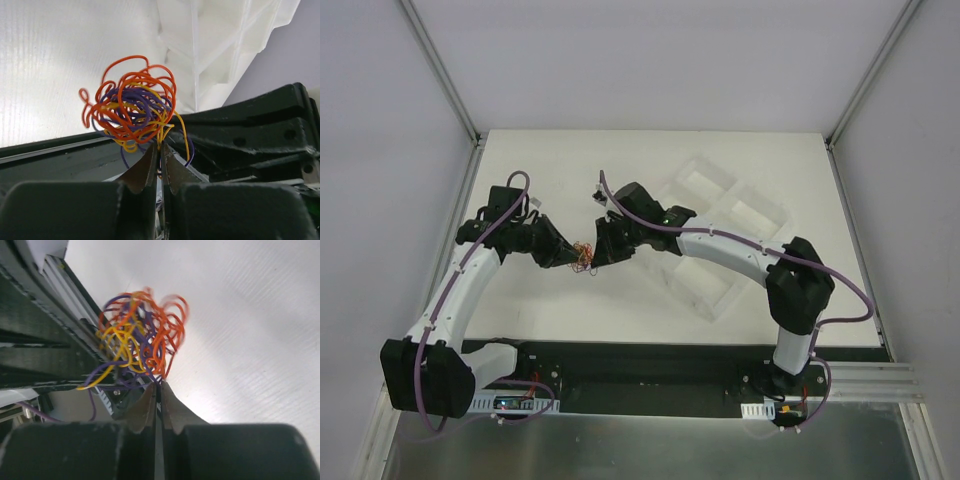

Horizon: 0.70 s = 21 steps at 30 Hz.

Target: Untangle the cables

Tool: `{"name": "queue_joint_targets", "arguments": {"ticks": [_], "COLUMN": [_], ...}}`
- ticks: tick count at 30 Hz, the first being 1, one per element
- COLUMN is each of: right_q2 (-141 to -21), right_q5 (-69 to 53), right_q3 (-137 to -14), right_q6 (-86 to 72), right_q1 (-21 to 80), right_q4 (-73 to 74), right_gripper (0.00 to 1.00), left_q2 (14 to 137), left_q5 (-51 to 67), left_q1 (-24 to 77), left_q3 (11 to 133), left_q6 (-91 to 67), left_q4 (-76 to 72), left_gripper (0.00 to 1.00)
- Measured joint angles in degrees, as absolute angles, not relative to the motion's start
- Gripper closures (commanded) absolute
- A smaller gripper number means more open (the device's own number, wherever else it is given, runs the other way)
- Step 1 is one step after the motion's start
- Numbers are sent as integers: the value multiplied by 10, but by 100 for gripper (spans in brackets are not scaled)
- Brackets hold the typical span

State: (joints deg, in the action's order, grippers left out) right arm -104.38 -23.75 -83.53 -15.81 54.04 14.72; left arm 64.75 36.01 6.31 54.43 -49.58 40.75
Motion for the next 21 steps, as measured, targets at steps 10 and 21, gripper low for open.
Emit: {"name": "queue_joint_targets", "arguments": {"ticks": [10,21], "right_q2": [-1045,-986], "right_q5": [-160,-92], "right_q3": [-808,-732], "right_q6": [-141,-79], "right_q1": [544,553], "right_q4": [196,239], "right_gripper": [99,99], "left_q2": [641,656], "left_q5": [268,103], "left_q1": [63,64], "left_q3": [619,664], "left_q6": [-454,-398], "left_q4": [468,548], "left_gripper": [100,100]}}
